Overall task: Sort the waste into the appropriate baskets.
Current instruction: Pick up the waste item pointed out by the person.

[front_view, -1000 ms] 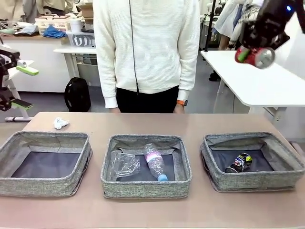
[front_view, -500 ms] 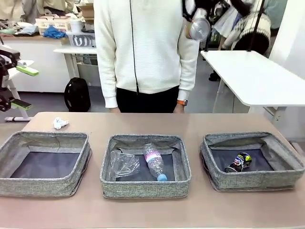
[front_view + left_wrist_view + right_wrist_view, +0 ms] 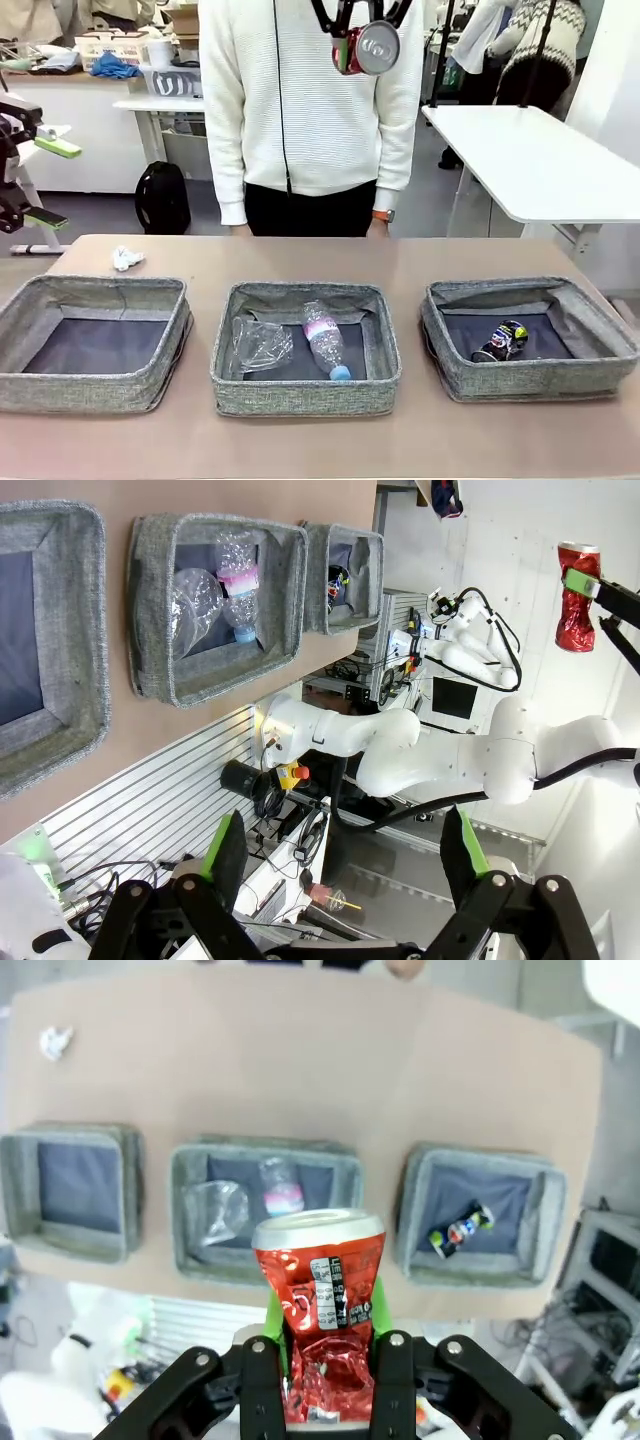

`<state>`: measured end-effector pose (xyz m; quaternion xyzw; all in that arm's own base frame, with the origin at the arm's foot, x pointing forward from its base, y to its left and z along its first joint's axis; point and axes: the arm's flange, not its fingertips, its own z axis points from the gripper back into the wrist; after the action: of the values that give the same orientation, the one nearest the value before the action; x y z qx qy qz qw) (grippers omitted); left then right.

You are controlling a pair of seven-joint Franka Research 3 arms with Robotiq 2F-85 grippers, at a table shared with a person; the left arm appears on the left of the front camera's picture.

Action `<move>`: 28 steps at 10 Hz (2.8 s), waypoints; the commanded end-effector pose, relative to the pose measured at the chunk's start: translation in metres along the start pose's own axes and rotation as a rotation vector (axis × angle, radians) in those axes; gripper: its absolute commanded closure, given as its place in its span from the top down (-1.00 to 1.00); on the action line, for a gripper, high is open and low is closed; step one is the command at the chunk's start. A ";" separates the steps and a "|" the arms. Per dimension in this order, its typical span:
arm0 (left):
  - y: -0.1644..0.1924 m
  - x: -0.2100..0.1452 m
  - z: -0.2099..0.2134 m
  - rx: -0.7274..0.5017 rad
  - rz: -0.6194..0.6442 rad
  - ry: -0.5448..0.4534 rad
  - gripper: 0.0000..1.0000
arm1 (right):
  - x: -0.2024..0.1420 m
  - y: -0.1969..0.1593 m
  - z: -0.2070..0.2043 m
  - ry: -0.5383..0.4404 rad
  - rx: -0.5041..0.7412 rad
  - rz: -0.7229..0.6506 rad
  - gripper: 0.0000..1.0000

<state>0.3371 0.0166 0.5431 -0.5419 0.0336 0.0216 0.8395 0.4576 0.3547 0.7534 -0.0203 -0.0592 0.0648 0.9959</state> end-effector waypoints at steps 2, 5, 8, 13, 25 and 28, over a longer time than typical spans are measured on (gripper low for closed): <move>0.000 -0.002 0.001 0.001 -0.003 -0.003 1.00 | 0.040 0.000 0.025 0.008 -0.021 0.028 -0.31; 0.000 -0.002 0.001 0.001 -0.003 -0.003 1.00 | 0.048 0.019 0.000 0.054 -0.018 0.105 -0.31; 0.000 -0.002 0.001 0.001 -0.003 -0.003 1.00 | 0.052 0.030 0.003 0.034 -0.013 0.087 -0.31; 0.000 -0.002 0.001 0.001 -0.003 -0.003 1.00 | 0.059 0.044 0.009 0.029 -0.006 0.142 -0.31; 0.000 -0.002 0.001 0.001 -0.003 -0.003 1.00 | 0.021 0.025 -0.030 0.041 0.010 0.099 -0.31; 0.000 -0.002 0.001 0.001 -0.003 -0.003 1.00 | 0.021 0.025 -0.030 0.041 0.010 0.099 -0.31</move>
<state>0.3371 0.0167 0.5431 -0.5420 0.0336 0.0217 0.8395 0.4801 0.3821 0.7240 -0.0188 -0.0373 0.1170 0.9923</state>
